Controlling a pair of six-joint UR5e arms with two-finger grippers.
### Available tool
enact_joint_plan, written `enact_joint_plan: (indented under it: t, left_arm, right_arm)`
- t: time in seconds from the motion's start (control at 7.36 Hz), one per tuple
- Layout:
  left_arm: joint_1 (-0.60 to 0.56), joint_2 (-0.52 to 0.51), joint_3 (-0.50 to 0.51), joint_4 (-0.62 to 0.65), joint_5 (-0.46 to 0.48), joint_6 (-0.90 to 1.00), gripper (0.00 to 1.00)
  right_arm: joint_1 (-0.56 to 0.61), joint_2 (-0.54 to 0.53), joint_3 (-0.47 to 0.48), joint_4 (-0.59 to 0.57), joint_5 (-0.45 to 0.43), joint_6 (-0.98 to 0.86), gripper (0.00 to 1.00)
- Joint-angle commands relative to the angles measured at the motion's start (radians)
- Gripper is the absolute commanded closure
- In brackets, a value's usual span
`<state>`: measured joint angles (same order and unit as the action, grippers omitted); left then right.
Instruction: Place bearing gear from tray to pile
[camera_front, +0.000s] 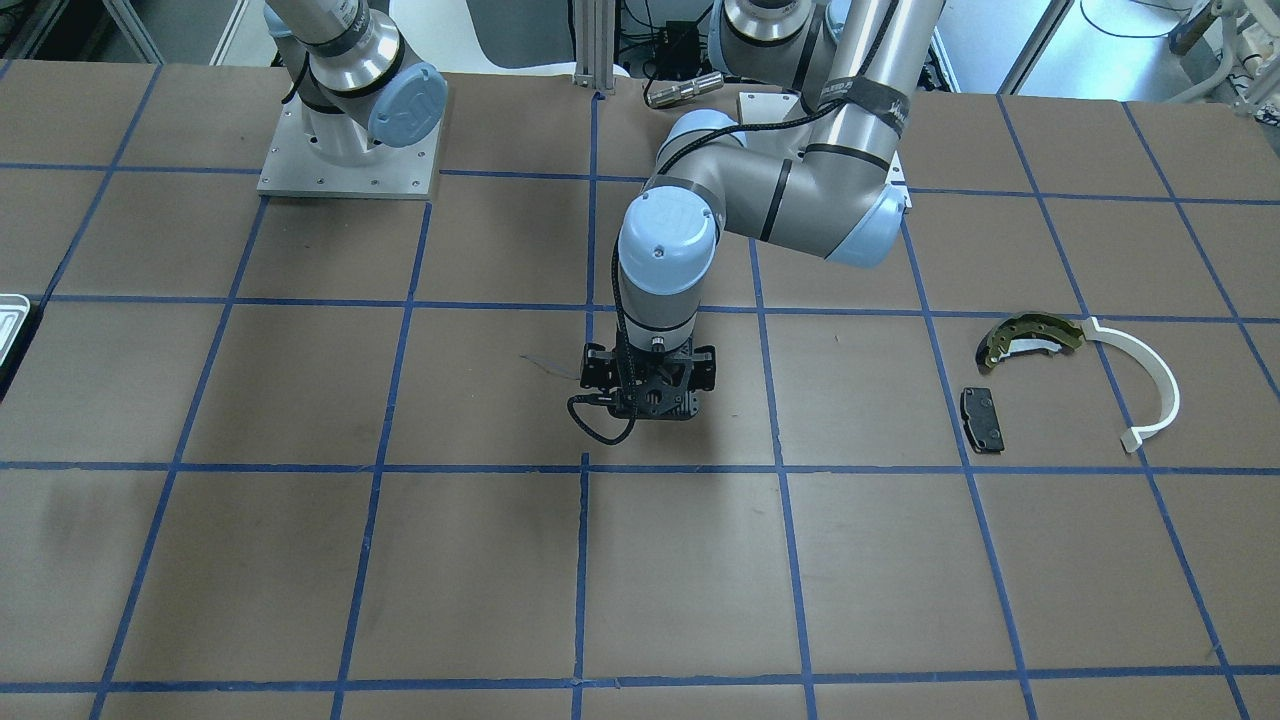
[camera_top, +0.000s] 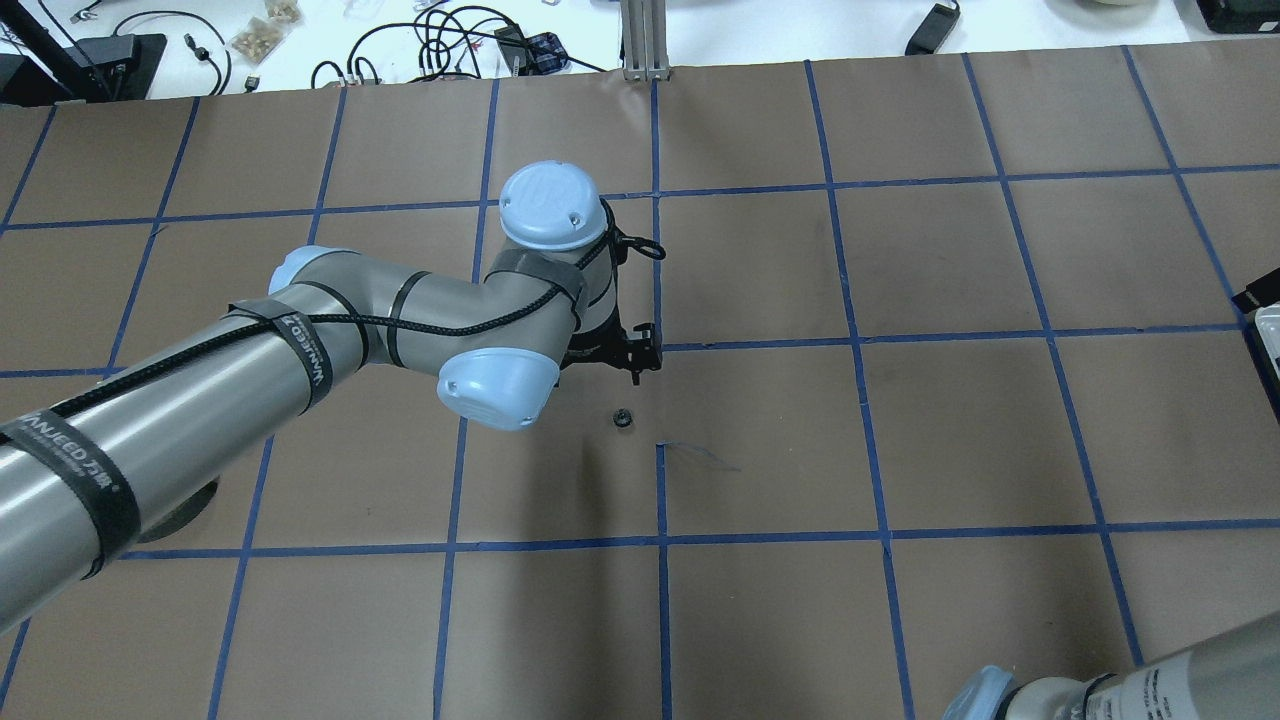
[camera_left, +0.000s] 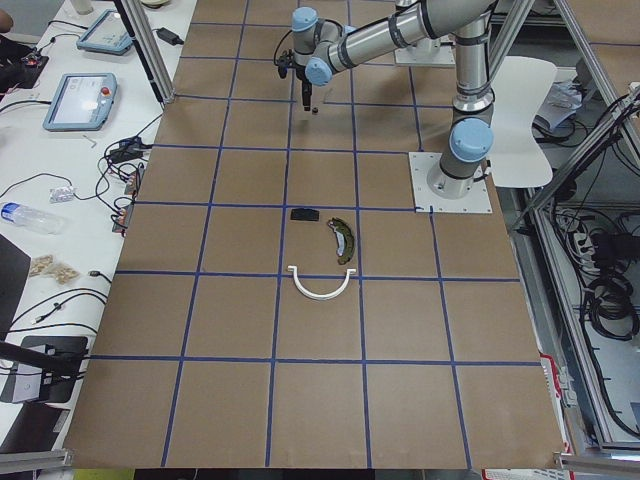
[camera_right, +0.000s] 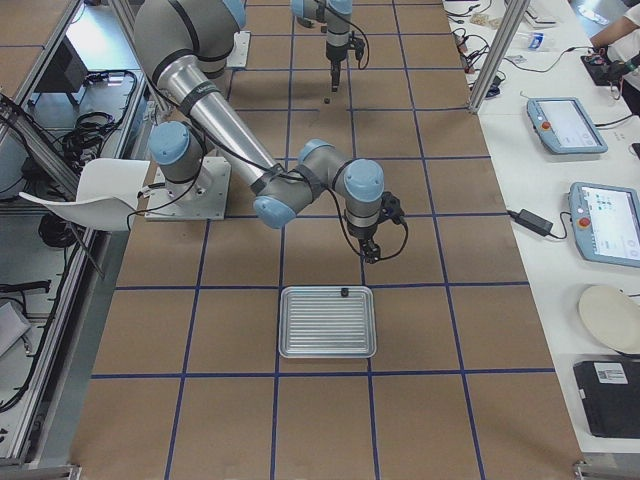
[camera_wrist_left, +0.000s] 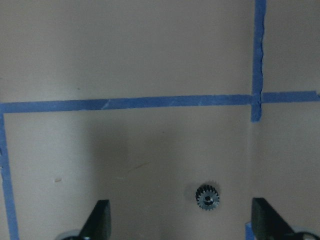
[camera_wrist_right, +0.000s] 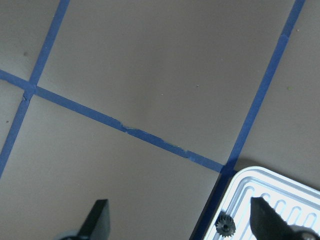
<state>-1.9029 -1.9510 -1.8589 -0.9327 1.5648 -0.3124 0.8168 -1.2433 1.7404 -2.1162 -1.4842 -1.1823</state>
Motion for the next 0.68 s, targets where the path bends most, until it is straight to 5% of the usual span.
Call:
enact_joint_plan:
  t: [0.0, 0.54]
  left_arm:
    - [-0.007, -0.037, -0.013, 0.020, -0.028, -0.004, 0.15]
    - [-0.015, -0.071, -0.013, 0.022, -0.037, -0.005, 0.25]
  right_arm:
    - [-0.004, 0.010, -0.001, -0.004, -0.002, -0.049, 0.00]
    - [-0.004, 0.033, 0.004, -0.005, -0.018, -0.066, 0.00]
